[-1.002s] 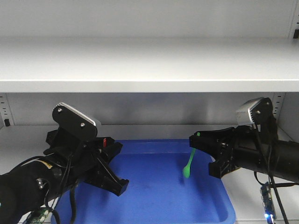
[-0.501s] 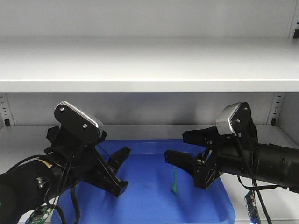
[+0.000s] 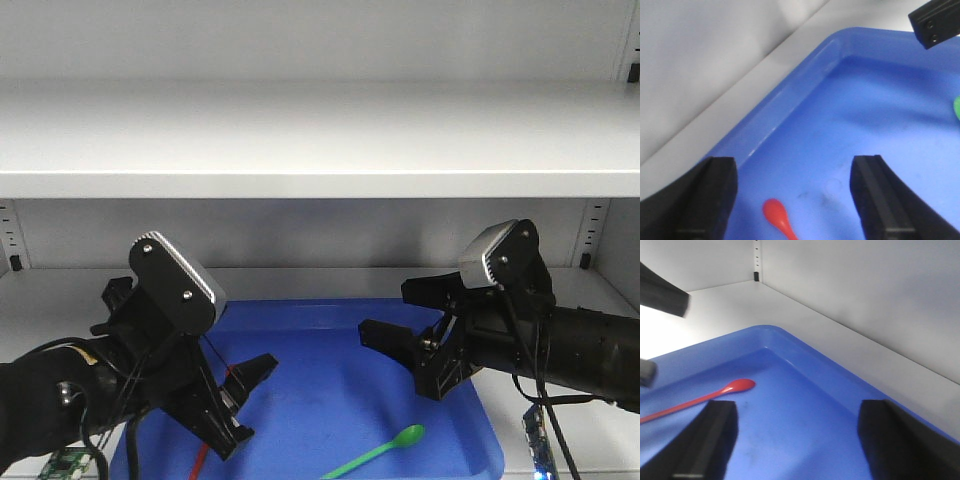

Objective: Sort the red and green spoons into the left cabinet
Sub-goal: 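Open both grippers to drop the spoons into the blue tray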

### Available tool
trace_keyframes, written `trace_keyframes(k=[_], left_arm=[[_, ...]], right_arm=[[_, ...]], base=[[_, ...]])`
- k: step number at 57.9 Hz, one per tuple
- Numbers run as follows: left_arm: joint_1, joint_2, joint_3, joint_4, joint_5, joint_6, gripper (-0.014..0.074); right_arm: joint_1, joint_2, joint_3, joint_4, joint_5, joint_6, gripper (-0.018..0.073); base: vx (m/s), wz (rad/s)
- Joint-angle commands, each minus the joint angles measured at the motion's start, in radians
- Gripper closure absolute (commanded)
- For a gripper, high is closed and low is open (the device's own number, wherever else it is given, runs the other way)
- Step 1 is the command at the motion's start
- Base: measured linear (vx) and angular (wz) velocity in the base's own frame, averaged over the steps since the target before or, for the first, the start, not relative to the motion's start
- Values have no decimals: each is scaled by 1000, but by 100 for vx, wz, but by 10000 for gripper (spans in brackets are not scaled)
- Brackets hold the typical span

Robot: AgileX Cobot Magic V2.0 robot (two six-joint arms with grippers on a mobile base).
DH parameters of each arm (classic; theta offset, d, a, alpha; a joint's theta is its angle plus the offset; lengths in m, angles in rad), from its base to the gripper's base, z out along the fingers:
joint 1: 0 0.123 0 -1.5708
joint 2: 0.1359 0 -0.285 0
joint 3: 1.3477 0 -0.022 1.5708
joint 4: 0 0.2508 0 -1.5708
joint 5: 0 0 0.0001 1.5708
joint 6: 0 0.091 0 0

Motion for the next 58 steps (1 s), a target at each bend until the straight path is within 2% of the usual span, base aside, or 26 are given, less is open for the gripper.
trace_keyframes(k=[1,9,15,16,22,37,47,58], left_arm=[[2,-45,-33,-9,-49,-8,62],[2,-66,-33,-15,14,-35,186],[2,-80,-29,-15,86,-54,368],[2,-82,-29,-15,98,-57,406],[2,-94,-29,-15,157,-57,608],[2,-136,-29,-15,161,-127,600],[2,-162,-22,-15,153,-198,598],[-1,-245,104,-15,50,-293,597]], right_arm=[[-2,-51,-34,94,2,-6,103],[-2,-109,-34,86,-79,12,325],[-2,-161,-34,11,-119,77,552],[-2,-168,-34,-12,-119,90,573],[-2,-198,-34,-152,-117,189,567],[-2,-228,-34,-415,-110,472,564],[-2,-255,-31,-491,-112,592,562],[-2,-305,-31,-597,-139,706,562]], base=[[0,0],[0,0],[0,0],[0,0],[0,0],[0,0],[0,0],[0,0]])
